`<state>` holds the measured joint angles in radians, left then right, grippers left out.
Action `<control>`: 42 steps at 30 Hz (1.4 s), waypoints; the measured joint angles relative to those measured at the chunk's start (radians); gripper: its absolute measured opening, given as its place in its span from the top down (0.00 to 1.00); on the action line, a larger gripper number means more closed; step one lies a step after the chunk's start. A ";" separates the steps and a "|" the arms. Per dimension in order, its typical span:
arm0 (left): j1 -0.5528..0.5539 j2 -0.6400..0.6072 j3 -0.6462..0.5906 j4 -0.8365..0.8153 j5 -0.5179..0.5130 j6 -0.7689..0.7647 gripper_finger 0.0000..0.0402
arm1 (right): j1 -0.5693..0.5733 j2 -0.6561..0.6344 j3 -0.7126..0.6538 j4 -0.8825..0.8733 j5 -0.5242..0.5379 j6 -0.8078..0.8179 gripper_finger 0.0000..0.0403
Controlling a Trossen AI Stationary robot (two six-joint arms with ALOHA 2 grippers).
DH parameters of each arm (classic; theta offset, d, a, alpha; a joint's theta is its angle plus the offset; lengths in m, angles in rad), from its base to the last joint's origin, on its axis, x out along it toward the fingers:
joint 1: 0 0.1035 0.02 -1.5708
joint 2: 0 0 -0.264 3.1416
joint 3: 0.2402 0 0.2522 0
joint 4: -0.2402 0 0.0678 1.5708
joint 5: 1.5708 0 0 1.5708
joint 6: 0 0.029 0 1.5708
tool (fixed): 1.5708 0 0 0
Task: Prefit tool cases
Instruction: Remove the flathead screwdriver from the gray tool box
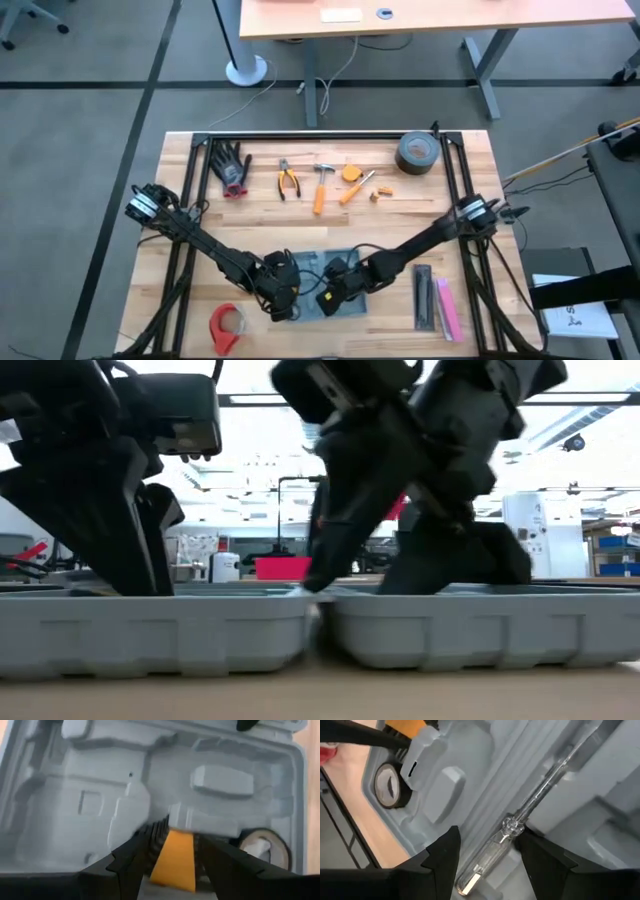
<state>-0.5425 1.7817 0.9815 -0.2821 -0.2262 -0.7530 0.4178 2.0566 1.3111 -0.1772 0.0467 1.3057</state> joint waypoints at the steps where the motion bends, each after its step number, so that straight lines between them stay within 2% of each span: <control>1: -0.002 0.000 0.000 0.001 0.000 0.001 0.52 | -0.002 0.006 0.017 -0.013 -0.003 -0.017 0.54; 11: -0.013 0.001 -0.007 0.015 -0.040 -0.007 0.53 | -0.017 -0.001 0.054 -0.087 0.000 -0.091 0.55; 27: -0.014 0.001 -0.008 0.013 -0.029 -0.008 0.54 | -0.019 -0.028 0.055 -0.194 0.005 -0.148 0.69; 34: -0.014 0.001 -0.008 0.011 -0.027 -0.008 0.52 | -0.019 -0.038 0.055 -0.202 0.005 -0.169 0.78; 42: -0.014 0.000 -0.008 0.009 -0.025 -0.003 0.53 | -0.019 -0.044 0.055 -0.195 0.003 -0.192 0.94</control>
<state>-0.5564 1.7817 0.9737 -0.2733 -0.2508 -0.7560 0.3986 2.0130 1.3663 -0.3718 0.0498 1.1140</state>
